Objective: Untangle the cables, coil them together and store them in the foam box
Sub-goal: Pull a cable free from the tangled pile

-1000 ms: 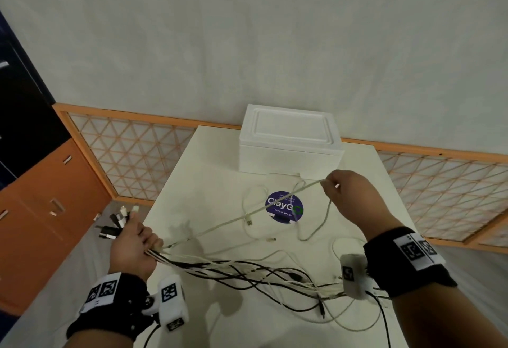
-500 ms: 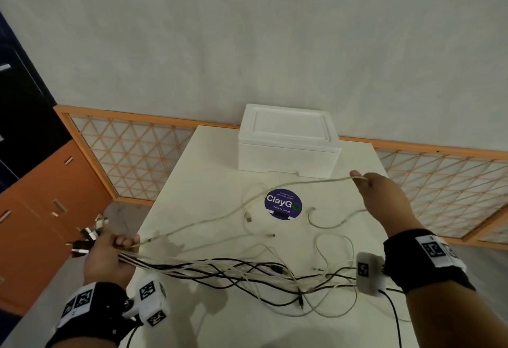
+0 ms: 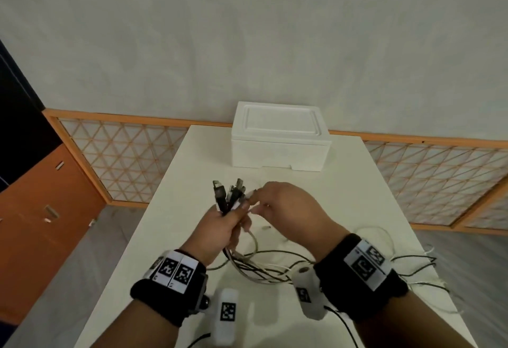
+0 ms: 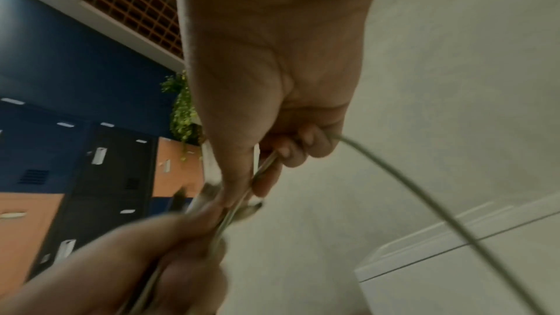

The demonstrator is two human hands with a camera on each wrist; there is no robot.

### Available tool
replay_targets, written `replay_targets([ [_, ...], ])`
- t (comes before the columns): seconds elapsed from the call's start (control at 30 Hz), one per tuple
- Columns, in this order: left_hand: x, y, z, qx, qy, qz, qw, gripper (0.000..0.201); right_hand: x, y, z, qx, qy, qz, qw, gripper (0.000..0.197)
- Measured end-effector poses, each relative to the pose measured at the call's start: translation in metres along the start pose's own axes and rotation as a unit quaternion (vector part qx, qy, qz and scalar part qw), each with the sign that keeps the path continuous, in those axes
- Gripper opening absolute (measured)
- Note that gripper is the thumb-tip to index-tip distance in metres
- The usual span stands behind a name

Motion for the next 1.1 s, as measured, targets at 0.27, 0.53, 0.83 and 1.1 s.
replay_targets([
  [0.27,-0.01,-0.052,-0.034,0.163,-0.095,0.12,0.975,0.015,0.055,-0.058,0.09,-0.016,0.212,-0.032,0.977,0.027],
  [0.53,-0.009,-0.059,-0.026,0.194,-0.084,0.147,0.966,0.022,0.103,-0.081,0.179,0.153,0.383,-0.003,0.911,0.037],
  [0.83,-0.005,-0.015,-0.001,0.286,-0.042,0.124,0.949,0.041,0.042,-0.018,0.106,-0.011,0.176,-0.034,0.984,0.068],
  [1.1,-0.008,-0.011,-0.012,0.368,-0.018,0.162,0.916,0.047,0.048,0.081,0.044,-0.092,0.022,-0.308,0.947,0.035],
])
Point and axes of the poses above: each hand's wrist, its own x-axis away from the middle knuckle, its own y-axis out of the palm, z = x × y, the point moved 1 cm from there along -x, towards the middle knuckle, and after that the axes turned 6 degrees about z, right-handed, at the moved point
